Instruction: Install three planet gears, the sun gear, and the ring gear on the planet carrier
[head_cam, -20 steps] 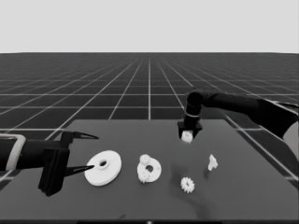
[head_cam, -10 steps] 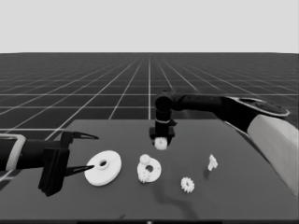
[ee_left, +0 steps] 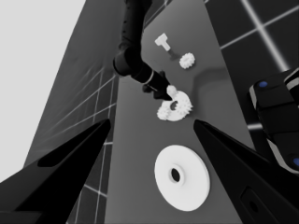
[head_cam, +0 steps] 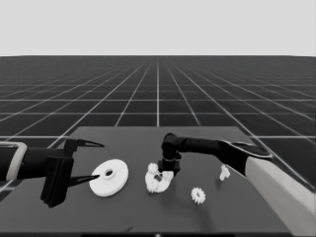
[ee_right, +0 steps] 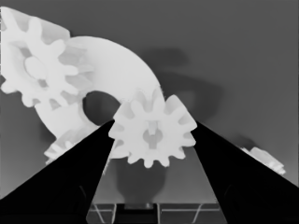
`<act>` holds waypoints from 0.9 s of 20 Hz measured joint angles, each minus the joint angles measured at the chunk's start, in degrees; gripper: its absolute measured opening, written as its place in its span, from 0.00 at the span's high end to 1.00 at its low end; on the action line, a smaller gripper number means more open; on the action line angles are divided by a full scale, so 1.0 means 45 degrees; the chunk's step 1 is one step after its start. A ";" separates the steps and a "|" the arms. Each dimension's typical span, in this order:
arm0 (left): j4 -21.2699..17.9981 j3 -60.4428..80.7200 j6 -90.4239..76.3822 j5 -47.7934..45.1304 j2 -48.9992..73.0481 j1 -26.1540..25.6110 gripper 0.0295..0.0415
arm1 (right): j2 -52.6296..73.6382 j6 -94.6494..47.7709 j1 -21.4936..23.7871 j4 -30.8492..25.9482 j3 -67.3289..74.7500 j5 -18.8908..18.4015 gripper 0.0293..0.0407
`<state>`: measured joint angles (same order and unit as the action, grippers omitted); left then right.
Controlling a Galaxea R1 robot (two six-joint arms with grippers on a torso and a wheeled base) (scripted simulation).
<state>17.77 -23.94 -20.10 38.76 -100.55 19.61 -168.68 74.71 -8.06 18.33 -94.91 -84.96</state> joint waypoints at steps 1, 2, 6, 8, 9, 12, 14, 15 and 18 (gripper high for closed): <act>0.0000 0.0000 0.0000 0.0000 0.0000 0.0000 0.25 | -0.0017 -0.0030 -0.0028 0.0037 -0.0051 0.0025 0.83; 0.0000 0.0000 0.0000 0.0000 0.0000 0.0000 0.25 | -0.0025 -0.0047 -0.0053 0.0059 -0.0082 0.0040 0.83; 0.0000 0.0000 0.0000 0.0000 0.0000 0.0000 0.25 | -0.0036 -0.0068 -0.0082 0.0087 -0.0120 0.0060 0.23; 0.0000 0.0000 0.0000 0.0000 0.0000 0.0000 0.25 | -0.0037 -0.0069 -0.0084 0.0090 -0.0123 0.0062 0.20; 0.0000 0.0000 0.0000 0.0000 0.0000 0.0000 0.25 | -0.0037 -0.0069 -0.0084 0.0090 -0.0124 0.0062 0.20; 0.0000 0.0000 0.0000 0.0000 0.0000 0.0000 0.25 | -0.0037 -0.0070 -0.0085 0.0091 -0.0125 0.0062 0.19; 0.0000 0.0000 0.0000 0.0000 0.0000 0.0000 0.25 | 0.0462 0.0898 0.1235 -0.1493 0.1533 -0.0782 0.19; 0.0000 0.0000 0.0000 0.0000 0.0000 0.0000 0.25 | 0.0567 0.1230 0.2669 -0.2666 0.2014 -0.1026 0.19; 0.0000 0.0000 0.0000 0.0000 0.0000 0.0000 0.25 | 0.0480 0.1118 0.4269 -0.4080 0.1813 -0.1159 0.19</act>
<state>17.77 -23.94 -20.10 38.76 -100.55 19.61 -166.51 79.74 11.15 -0.03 -86.75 -90.18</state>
